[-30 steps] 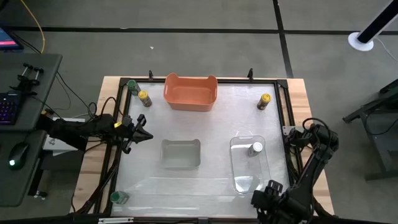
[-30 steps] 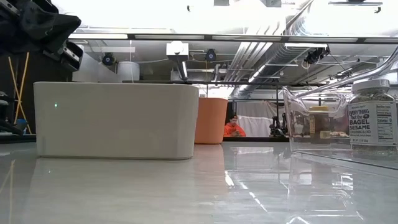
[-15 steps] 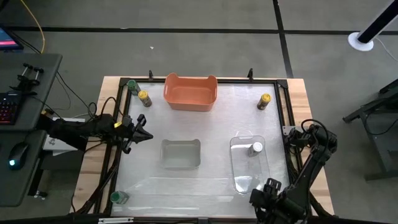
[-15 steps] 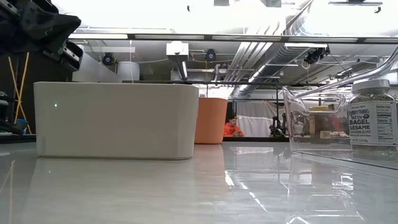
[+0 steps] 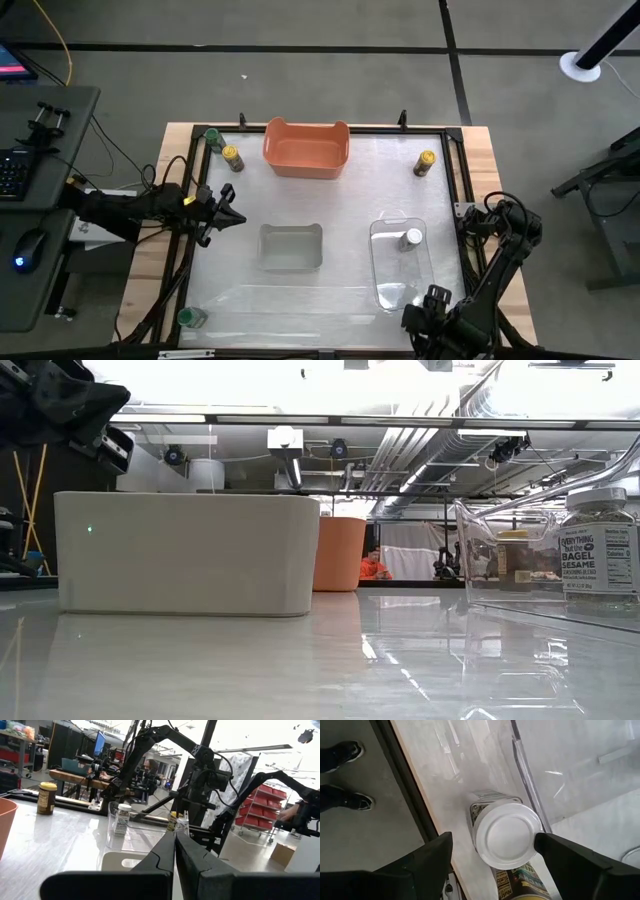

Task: Sort spices by type
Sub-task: Put the white seasoning bottle into the transparent bin

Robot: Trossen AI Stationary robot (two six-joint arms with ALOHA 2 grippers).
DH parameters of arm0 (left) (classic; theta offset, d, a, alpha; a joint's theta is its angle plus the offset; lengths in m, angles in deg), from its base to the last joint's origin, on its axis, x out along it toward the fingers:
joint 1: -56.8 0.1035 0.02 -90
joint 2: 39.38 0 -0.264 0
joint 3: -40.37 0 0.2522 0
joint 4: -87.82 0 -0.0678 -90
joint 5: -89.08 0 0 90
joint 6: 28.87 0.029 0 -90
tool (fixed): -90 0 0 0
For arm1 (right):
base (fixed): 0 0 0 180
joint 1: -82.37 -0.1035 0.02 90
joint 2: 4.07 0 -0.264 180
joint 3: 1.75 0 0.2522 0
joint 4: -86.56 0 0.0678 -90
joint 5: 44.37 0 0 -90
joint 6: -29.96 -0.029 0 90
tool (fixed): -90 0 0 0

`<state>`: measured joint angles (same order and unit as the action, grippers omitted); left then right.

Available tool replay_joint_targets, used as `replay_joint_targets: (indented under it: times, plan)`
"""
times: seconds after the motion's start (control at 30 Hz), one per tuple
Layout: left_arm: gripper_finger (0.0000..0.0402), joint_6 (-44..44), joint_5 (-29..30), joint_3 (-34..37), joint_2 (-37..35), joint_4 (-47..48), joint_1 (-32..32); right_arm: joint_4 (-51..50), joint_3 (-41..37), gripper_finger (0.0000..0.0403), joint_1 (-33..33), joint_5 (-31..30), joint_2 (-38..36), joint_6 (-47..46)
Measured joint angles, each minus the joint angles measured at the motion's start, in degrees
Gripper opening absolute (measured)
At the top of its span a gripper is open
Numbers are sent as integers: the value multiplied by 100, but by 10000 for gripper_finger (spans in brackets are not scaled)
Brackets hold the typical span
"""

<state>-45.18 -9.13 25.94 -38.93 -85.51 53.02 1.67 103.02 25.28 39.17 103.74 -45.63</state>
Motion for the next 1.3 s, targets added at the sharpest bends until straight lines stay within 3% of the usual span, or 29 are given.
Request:
replay_joint_targets:
  times: [0.37, 0.63, 0.83, 0.9, 1.13, 1.3]
  plan:
    - [3, 2, -2, 0, 0, 0, -1, 138, 6, 298, 49, 364, 22, 0]
    - [3, 0, -1, 0, 1, 0, 0, 113, 190, 298, 44, 238, 20, 20]
    - [3, 0, -1, 0, 2, 0, 1, 971, 190, 298, 6, 330, 23, -257]
    - [3, 1, -2, 1, 2, 0, 1, 1133, 190, 298, -2, 426, 67, -859]
    - [3, 0, -2, 0, 2, 0, -1, 1221, 188, 298, -10, 1022, 301, -4948]
    - [3, 1, -2, 1, 1, 0, 1, 1224, 188, 298, 54, 1425, 576, -5445]
